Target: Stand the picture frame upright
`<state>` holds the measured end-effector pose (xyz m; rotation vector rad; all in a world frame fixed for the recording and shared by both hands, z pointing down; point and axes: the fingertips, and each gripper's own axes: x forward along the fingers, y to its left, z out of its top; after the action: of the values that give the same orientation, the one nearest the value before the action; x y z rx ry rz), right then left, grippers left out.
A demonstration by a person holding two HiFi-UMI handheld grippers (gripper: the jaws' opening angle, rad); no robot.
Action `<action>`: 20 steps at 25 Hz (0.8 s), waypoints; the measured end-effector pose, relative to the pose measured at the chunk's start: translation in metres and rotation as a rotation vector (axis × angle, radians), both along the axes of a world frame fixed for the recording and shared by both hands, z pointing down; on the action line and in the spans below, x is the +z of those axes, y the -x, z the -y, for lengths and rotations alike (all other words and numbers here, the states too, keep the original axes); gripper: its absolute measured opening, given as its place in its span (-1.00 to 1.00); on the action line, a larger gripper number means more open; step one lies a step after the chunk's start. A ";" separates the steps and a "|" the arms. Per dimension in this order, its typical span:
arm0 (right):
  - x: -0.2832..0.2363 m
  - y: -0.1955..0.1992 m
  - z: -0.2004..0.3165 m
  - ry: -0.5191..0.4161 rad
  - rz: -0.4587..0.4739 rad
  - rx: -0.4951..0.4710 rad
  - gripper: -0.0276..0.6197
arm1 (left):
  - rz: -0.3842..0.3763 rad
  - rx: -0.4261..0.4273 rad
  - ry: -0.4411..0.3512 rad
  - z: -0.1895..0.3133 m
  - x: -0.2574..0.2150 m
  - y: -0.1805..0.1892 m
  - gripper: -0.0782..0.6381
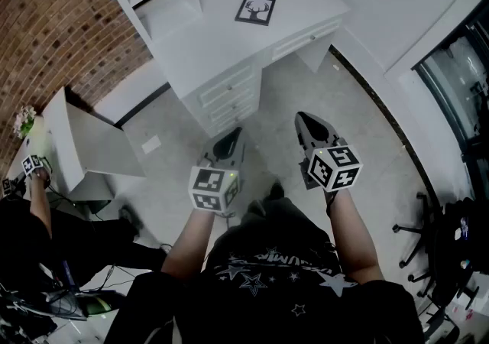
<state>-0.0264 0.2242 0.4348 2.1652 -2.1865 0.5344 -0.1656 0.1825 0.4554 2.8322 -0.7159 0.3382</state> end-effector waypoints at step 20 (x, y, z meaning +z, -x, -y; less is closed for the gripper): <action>0.025 -0.058 -0.010 0.019 0.056 0.175 -0.87 | 0.008 -0.073 -0.014 0.045 0.000 0.027 -0.73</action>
<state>0.0321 0.2340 0.4597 2.3742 -2.0200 0.6271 -0.1930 0.1375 0.4550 2.8105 -0.8237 0.3337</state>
